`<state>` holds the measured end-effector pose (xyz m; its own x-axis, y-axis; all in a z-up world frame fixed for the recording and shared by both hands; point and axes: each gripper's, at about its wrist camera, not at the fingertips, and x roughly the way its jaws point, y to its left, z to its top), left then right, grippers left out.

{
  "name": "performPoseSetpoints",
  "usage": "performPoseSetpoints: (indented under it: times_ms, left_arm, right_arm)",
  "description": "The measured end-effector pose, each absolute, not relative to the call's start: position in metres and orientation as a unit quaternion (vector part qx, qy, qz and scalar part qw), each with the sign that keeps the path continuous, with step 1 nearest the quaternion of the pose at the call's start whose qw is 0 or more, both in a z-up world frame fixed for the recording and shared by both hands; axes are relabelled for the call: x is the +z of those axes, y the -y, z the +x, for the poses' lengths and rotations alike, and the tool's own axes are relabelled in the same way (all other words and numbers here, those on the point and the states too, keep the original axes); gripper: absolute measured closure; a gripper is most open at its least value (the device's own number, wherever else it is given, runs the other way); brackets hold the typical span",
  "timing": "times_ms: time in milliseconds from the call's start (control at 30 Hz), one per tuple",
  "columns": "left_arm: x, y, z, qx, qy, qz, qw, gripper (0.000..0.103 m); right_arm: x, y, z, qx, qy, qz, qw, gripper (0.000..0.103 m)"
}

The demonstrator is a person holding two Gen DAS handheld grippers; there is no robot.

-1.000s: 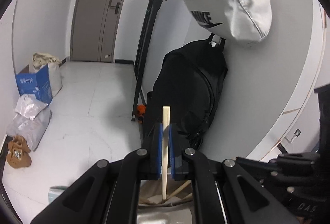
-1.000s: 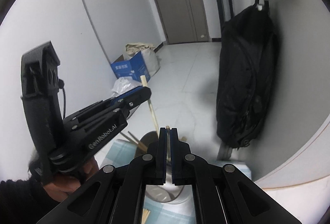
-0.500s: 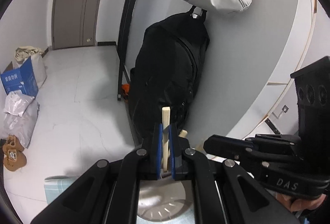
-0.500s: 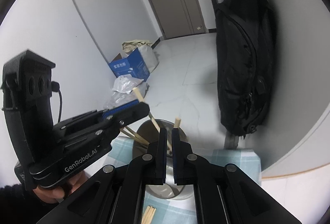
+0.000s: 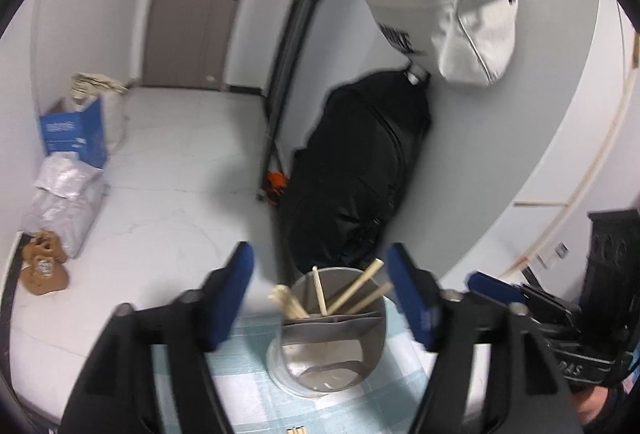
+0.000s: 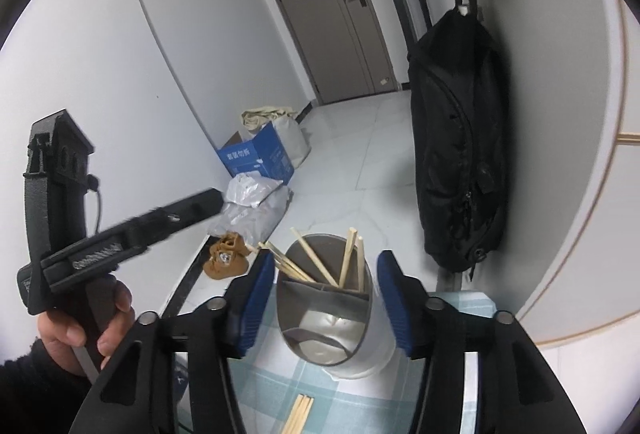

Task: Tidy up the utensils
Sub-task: 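Withdraw both open tools from the holder back toward the chopstick bundle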

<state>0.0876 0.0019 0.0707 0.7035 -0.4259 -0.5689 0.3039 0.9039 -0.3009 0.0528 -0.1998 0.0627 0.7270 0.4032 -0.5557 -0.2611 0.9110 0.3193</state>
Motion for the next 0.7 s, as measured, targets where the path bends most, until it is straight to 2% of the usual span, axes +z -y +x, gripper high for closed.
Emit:
performPoseSetpoints:
  times_ms: [133,200,333,400,467,567,700]
  left_arm:
    - [0.078,-0.006,0.072,-0.163,-0.318,-0.093,0.929,0.032]
    - [0.079,-0.007,0.063,-0.145,-0.317,-0.089,0.933,0.032]
    - [0.078,-0.009,0.048,-0.117,-0.314,-0.087,0.938,0.032]
    - [0.077,-0.011,0.04,-0.105,-0.313,-0.085,0.94,0.032]
    - [0.075,-0.012,0.033,-0.091,-0.309,-0.083,0.943,0.031]
    - [0.072,-0.014,0.019,-0.07,-0.302,-0.081,0.947,0.022]
    - [0.068,-0.018,-0.002,-0.054,-0.283,-0.072,0.955,0.02]
  right_arm:
    - [0.065,0.202,0.032,0.173,-0.303,0.111,0.93,0.037]
    - [0.064,0.203,0.025,0.173,-0.298,0.113,0.932,0.03]
    - [0.063,0.202,0.006,0.173,-0.288,0.115,0.935,0.028]
    - [0.062,0.2,-0.005,0.172,-0.28,0.113,0.938,0.021]
    - [0.06,0.198,-0.014,0.176,-0.271,0.112,0.94,0.019]
    - [0.057,0.194,-0.026,0.185,-0.257,0.111,0.942,0.019]
    - [0.054,0.187,-0.042,0.194,-0.235,0.105,0.946,0.015]
